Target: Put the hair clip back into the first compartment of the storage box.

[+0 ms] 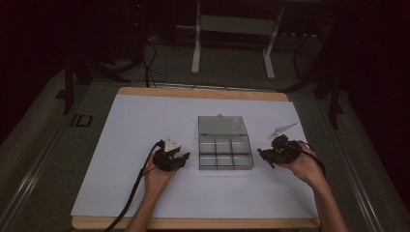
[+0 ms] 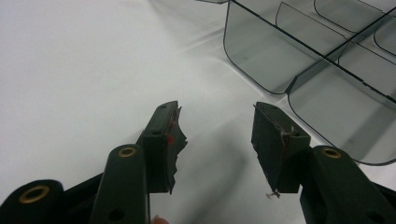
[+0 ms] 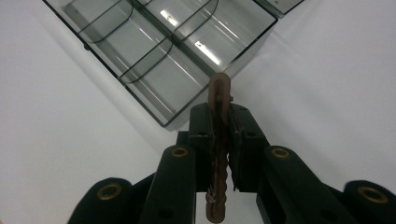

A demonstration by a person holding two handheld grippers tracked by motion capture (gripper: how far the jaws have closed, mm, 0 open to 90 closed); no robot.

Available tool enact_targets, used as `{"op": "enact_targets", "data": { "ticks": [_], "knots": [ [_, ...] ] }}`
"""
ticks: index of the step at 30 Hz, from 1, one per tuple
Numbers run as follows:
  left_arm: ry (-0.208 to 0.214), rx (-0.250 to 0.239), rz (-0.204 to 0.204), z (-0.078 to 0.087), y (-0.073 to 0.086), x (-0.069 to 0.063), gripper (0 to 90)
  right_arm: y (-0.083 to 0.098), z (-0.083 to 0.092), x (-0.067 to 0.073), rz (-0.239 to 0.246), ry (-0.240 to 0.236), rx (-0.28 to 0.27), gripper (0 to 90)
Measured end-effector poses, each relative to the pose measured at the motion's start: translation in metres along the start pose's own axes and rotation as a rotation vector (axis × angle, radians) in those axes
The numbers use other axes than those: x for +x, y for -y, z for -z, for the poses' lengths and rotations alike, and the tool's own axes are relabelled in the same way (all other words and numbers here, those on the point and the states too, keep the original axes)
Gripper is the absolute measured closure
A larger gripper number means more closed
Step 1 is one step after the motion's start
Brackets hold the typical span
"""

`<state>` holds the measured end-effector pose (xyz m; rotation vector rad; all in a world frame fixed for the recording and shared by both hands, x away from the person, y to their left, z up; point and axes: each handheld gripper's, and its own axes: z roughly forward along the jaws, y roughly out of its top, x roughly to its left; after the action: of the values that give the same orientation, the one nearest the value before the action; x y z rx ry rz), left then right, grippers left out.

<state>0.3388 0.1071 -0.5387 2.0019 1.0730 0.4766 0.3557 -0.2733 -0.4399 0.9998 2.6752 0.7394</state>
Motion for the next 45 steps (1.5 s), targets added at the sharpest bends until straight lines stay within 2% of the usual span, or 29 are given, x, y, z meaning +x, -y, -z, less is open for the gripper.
{"op": "enact_targets", "data": {
  "ticks": [26,45],
  "knots": [
    [-0.024,-0.002,-0.017,0.000,0.000,-0.003,51.4,-0.022,0.004,0.003,0.020,0.001,-0.042,80.8],
    [-0.030,-0.006,-0.024,0.000,0.000,-0.004,50.8,-0.037,0.001,0.003,0.029,-0.003,-0.066,80.8]
  ]
}}
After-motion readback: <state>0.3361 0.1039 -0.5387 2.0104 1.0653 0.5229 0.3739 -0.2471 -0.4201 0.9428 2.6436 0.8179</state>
